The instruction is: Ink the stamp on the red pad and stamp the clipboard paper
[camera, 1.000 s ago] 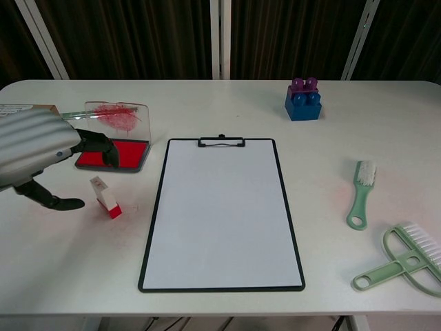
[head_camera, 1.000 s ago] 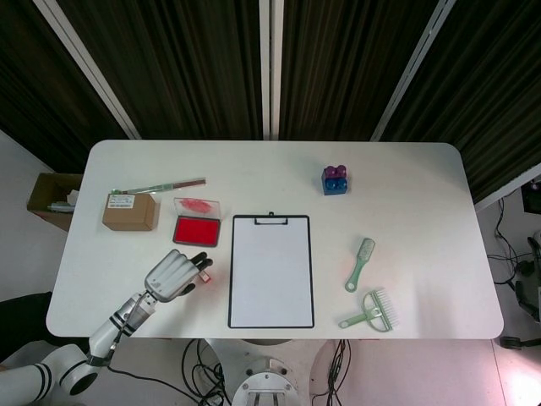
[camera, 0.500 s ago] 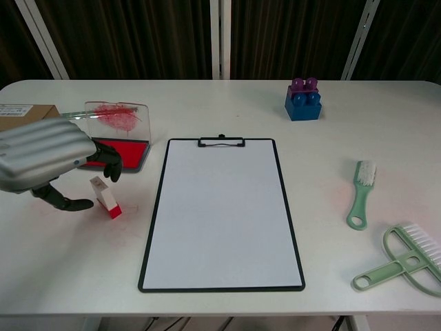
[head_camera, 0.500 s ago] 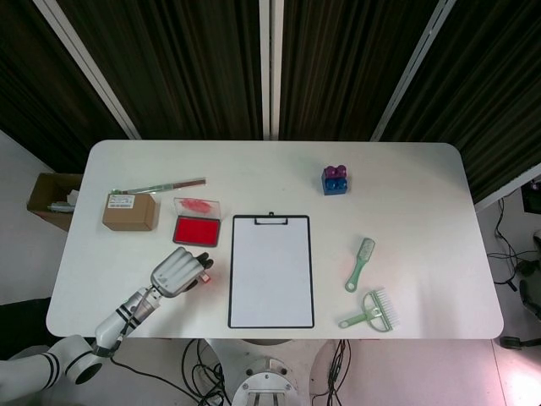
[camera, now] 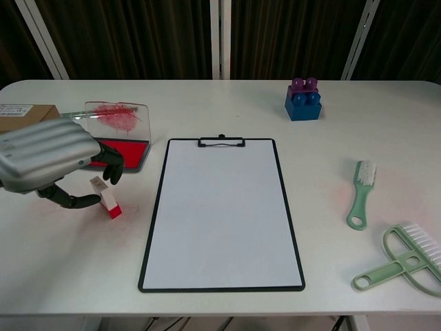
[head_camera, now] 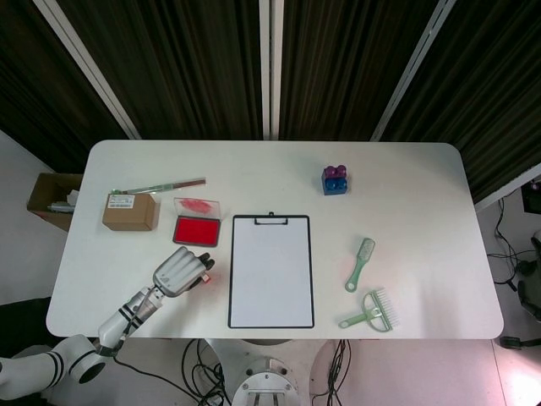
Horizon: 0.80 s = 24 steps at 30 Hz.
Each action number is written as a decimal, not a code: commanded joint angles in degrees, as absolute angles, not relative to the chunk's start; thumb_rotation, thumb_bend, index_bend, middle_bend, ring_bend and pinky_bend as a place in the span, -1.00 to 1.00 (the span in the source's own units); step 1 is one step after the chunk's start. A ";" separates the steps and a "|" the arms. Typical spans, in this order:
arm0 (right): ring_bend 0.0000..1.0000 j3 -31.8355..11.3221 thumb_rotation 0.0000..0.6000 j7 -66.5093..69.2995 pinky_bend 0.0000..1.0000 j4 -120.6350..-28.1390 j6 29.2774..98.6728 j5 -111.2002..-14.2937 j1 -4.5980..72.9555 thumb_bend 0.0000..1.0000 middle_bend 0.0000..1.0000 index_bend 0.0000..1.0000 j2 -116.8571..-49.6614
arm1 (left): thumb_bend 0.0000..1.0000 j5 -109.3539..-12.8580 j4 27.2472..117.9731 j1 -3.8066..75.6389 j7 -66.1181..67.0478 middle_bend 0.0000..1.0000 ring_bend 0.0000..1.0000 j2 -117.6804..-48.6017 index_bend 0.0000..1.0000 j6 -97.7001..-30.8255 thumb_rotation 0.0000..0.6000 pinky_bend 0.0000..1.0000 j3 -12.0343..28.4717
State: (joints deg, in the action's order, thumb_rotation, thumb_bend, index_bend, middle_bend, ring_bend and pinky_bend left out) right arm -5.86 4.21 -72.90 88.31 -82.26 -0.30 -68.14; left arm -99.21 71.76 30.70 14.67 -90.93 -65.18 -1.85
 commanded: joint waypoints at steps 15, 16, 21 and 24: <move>-1.00 -5.57 1.00 3.77 -1.00 -72.82 87.15 -81.91 -0.29 -0.26 -1.00 -1.00 -68.21 | -0.34 -97.93 70.99 31.36 13.39 0.03 0.95 -91.66 0.02 -65.07 1.00 1.00 -2.65; -1.00 -5.56 1.00 3.75 -1.00 -72.85 87.14 -81.94 -0.29 -0.26 -1.00 -1.00 -68.22 | -0.33 -97.79 71.03 31.38 13.38 0.04 0.95 -91.67 0.03 -65.00 1.00 1.00 -2.67; -1.00 -5.56 1.00 3.64 -1.00 -72.95 87.05 -81.97 -0.24 -0.26 -1.00 -1.00 -68.18 | -0.29 -97.40 71.27 31.53 13.12 0.10 0.95 -91.65 0.10 -64.98 1.00 1.00 -2.77; -1.00 -5.56 1.00 3.58 -1.00 -73.07 87.07 -82.00 -0.25 -0.26 -1.00 -1.00 -68.12 | -0.27 -97.16 71.42 31.56 12.83 0.12 0.96 -91.60 0.12 -65.18 1.00 1.00 -2.72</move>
